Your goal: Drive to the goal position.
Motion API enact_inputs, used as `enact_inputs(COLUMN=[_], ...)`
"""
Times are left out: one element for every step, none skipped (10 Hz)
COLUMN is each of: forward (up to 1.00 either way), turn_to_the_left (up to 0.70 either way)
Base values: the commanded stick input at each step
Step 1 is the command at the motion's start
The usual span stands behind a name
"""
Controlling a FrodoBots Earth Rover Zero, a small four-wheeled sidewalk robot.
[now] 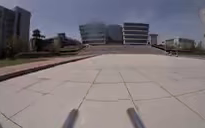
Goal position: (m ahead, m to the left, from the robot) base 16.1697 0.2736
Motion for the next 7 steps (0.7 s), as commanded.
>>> enact_inputs(forward=[0.7, 0.7, 0.7, 0.7, 0.7, 0.7, 0.7], turn_to_the_left=[-0.25, 0.0, -0.01, -0.11, -0.2, -0.28, -0.33])
